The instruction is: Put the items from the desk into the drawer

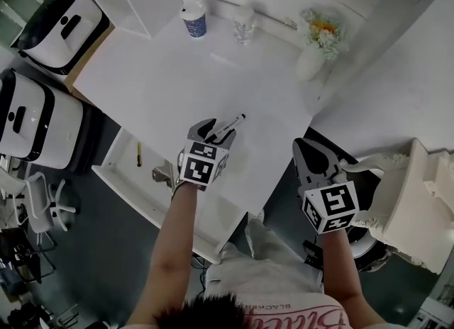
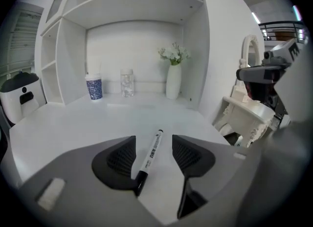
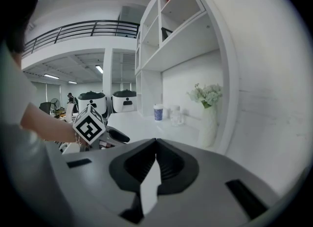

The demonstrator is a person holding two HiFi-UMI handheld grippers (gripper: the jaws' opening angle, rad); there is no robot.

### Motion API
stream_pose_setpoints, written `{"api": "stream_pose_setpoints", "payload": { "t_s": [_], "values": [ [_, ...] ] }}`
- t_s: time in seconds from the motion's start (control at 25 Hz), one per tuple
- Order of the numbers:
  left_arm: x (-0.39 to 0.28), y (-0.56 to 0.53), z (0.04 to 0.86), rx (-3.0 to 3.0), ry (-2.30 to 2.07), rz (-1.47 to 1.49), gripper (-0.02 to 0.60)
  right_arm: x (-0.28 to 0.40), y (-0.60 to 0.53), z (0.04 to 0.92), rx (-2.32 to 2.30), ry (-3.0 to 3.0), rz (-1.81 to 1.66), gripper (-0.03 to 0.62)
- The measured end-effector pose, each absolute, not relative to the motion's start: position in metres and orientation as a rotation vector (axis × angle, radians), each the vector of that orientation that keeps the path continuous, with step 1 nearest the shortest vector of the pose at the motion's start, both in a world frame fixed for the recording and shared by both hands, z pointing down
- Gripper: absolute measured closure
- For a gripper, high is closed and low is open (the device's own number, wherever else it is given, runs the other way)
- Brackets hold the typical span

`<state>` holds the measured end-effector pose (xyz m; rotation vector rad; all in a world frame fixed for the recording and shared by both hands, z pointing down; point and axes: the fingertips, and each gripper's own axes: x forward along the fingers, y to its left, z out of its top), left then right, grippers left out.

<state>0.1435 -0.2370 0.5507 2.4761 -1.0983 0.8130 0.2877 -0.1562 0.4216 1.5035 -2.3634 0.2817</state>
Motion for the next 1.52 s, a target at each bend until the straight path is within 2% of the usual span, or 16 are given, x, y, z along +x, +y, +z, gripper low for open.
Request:
{"api": "stream_pose_setpoints", "payload": {
  "t_s": [0.32,0.6,1.12,1.52],
  "values": [
    [0.145,-0.243,0.587,2.409,-1.067,0.926,0.376,0.29,-0.162,0.442,1.479,-2.346,0.33,0.586],
    [0.141,-0.241,0.6,2.384,-1.074,1.049,0.488,0.288,-0.163,0.448,1.461,-2.351,0.344,0.586],
    [0.144,-0.234,0.608,2.376,-0.933,1.254,0.508,0.29,-0.152,0.444,1.459,-2.356,0.337,0.586],
    [0.149,-0.219,0.561,2.457,-0.954,1.151,0.508,0.288,-0.141,0.421,1.509,-2.368,0.288,0.586]
  ]
}}
